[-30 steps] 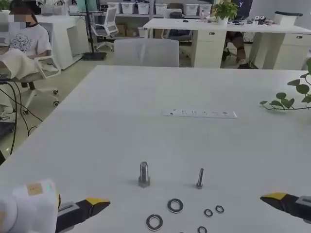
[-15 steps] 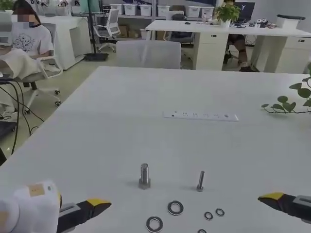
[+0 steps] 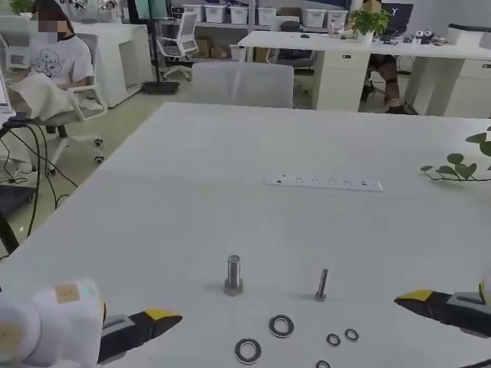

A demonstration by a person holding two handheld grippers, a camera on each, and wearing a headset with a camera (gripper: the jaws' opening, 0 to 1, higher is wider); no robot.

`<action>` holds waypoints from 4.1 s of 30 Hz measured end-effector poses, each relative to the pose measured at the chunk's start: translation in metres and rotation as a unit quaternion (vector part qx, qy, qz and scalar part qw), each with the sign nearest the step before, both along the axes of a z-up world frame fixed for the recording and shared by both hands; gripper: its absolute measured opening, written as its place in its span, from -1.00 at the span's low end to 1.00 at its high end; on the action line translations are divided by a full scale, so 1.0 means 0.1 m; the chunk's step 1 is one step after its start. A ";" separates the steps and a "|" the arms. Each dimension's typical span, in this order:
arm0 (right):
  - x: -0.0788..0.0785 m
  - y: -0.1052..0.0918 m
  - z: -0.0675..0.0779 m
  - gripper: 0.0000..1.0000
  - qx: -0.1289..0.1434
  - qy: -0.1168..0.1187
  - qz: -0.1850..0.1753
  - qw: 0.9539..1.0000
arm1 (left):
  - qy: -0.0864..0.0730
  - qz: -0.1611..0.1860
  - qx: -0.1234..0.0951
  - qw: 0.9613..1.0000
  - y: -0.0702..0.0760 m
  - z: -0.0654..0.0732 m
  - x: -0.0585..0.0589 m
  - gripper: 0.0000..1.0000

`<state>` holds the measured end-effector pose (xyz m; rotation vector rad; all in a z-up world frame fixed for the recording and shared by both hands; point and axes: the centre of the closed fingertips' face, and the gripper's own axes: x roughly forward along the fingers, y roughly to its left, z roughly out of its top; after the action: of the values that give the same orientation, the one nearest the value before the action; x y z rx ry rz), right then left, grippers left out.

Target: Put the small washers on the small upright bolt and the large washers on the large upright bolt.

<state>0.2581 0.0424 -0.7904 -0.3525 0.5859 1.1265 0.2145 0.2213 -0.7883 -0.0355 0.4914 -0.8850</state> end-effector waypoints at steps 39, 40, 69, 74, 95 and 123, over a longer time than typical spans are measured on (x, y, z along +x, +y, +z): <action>0.29 0.55 -0.13 0.44 -0.060 -0.001 0.087 0.994 | 0.000 0.005 0.002 1.000 -0.04 -0.02 0.00 0.59; 0.29 0.55 -0.14 0.44 -0.062 0.001 0.089 0.994 | 0.000 0.005 0.003 1.000 -0.04 -0.02 0.01 0.59; 0.46 0.86 -0.44 0.28 -0.115 0.023 0.133 0.984 | -0.001 0.008 0.008 1.000 -0.01 -0.03 0.05 0.58; 0.46 0.91 -0.49 0.23 -0.125 0.025 0.143 0.982 | -0.002 0.009 0.010 1.000 -0.01 -0.03 0.05 0.57; 0.51 1.00 -0.72 -0.04 -0.187 0.022 0.169 0.967 | -0.003 0.015 0.006 1.000 0.00 -0.02 0.07 0.55; 0.55 1.02 -0.85 -0.26 -0.230 0.030 0.185 0.955 | -0.001 0.015 0.001 1.000 0.00 -0.02 0.07 0.52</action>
<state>0.3129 0.1447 -0.8758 -0.8594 0.8624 1.3566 0.2213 0.2212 -0.7898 -0.0406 0.4886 -0.8544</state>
